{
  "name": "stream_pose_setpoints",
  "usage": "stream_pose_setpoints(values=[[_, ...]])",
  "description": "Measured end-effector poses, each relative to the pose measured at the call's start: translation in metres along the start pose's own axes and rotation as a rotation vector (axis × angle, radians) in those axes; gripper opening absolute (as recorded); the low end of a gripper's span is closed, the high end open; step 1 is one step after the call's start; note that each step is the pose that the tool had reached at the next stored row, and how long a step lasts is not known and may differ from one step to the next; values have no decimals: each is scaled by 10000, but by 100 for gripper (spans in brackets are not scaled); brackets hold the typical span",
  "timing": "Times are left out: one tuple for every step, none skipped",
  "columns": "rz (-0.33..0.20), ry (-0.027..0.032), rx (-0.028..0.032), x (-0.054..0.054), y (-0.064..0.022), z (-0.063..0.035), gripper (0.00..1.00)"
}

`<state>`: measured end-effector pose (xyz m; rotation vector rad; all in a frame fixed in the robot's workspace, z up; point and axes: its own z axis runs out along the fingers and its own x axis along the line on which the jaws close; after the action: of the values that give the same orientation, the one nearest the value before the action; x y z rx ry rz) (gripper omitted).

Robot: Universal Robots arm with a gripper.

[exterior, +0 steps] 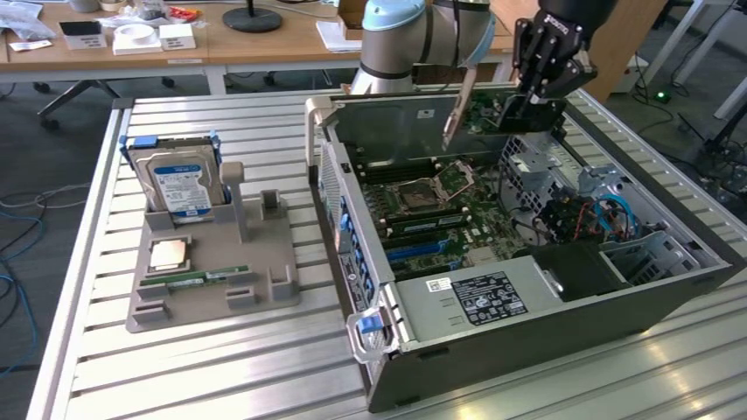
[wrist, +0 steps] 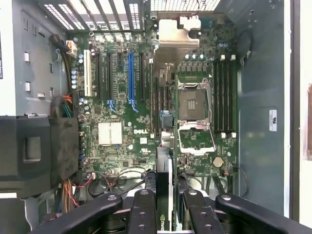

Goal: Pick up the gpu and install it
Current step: 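Insert the gpu into the slot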

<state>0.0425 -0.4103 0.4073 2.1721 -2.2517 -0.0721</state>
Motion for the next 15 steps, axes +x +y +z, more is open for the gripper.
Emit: stream_pose_setpoints(values=[[-2,0,25,1,5,13,26],[-4,-2,48,1,10,26,26],[-7,-3,70,2,16,39,26],[-10,-2,91,2,21,52,26],[-14,-4,110,3,27,64,26],[-19,-3,130,3,32,76,26],[-24,-4,149,4,38,88,26],[-29,-4,168,5,44,100,26],[-36,-6,185,5,49,112,26],[-42,-6,204,5,55,124,26],[-49,-7,225,6,62,137,26],[-57,-7,244,7,68,148,26],[-65,-7,264,8,74,159,26],[-73,-9,285,9,80,171,26],[-78,-8,302,10,86,179,26]])
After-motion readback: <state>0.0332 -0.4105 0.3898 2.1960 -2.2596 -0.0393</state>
